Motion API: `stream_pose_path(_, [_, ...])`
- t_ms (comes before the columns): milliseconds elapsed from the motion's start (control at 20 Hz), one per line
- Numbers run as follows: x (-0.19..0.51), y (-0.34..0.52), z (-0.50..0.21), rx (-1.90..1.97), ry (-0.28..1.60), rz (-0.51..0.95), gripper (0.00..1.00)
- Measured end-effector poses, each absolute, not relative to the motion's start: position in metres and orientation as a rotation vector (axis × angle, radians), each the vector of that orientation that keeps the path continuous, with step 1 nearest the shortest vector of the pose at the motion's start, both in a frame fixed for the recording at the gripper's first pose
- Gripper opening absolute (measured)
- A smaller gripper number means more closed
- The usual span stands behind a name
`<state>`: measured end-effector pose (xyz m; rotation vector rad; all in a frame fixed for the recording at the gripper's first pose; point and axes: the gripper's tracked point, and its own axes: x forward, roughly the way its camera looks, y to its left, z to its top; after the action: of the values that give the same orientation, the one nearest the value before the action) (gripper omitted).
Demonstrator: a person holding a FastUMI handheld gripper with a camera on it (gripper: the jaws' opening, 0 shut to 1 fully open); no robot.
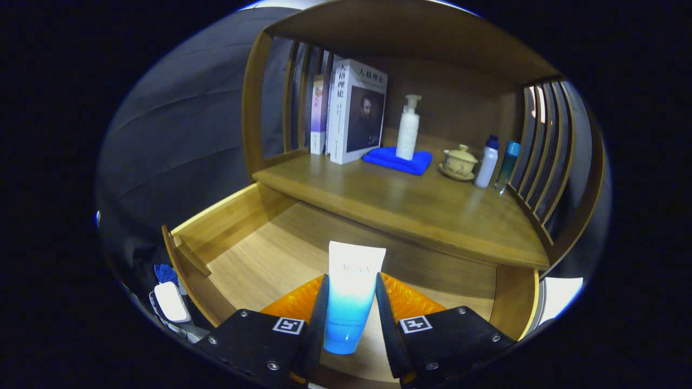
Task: Pull open the drawer, take out the items inside it, and place them on the countertop above the cabinet.
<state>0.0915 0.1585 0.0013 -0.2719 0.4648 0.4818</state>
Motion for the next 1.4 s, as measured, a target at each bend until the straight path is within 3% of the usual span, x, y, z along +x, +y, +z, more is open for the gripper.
stream_pose_path(400, [0.105, 0.149, 0.07, -0.232, 0.22, 0.424, 0.5])
stream_pose_path(1050, [0.192, 0.142, 0.106, -0.037, 0.293, 0.297, 0.5])
stream_pose_path(1400, [0.252, 0.134, 0.086, -0.036, 0.343, 0.209, 0.5])
